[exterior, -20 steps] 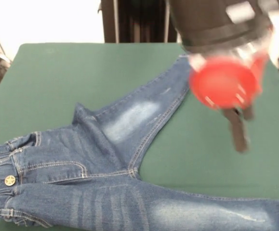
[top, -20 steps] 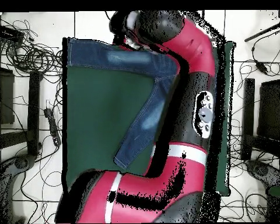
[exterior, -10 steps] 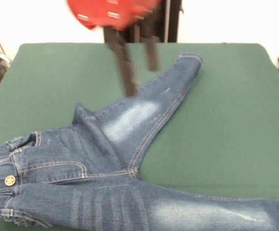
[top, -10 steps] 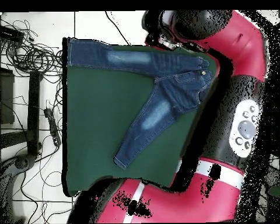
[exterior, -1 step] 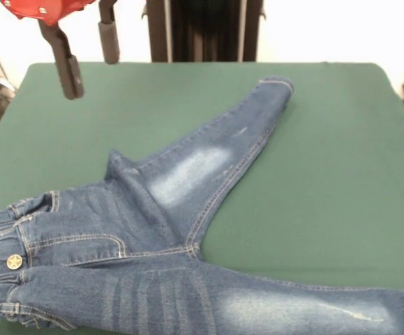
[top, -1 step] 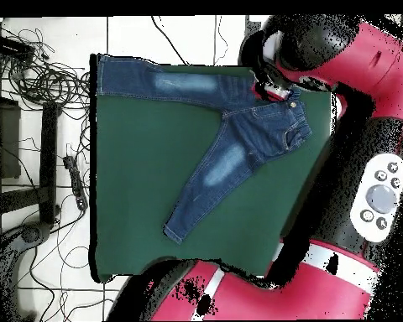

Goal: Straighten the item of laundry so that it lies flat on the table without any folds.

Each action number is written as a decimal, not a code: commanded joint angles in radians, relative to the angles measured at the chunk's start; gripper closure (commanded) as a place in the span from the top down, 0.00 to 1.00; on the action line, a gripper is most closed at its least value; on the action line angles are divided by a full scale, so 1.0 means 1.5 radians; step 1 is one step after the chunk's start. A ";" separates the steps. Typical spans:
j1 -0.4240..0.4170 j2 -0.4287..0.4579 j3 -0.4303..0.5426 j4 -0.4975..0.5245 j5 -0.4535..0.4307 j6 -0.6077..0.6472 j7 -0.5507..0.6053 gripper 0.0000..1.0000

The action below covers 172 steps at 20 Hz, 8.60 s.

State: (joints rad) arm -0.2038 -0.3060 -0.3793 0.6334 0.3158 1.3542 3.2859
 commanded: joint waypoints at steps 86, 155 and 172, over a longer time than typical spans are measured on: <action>0.034 0.015 0.004 0.313 0.068 -0.262 -0.031 1.00; -0.020 0.205 -0.072 0.084 0.068 -0.316 -0.017 1.00; -0.028 0.238 -0.063 0.093 0.055 -0.345 -0.050 1.00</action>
State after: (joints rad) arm -0.2577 0.0088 -0.5317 0.7452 0.3745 0.9109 3.0188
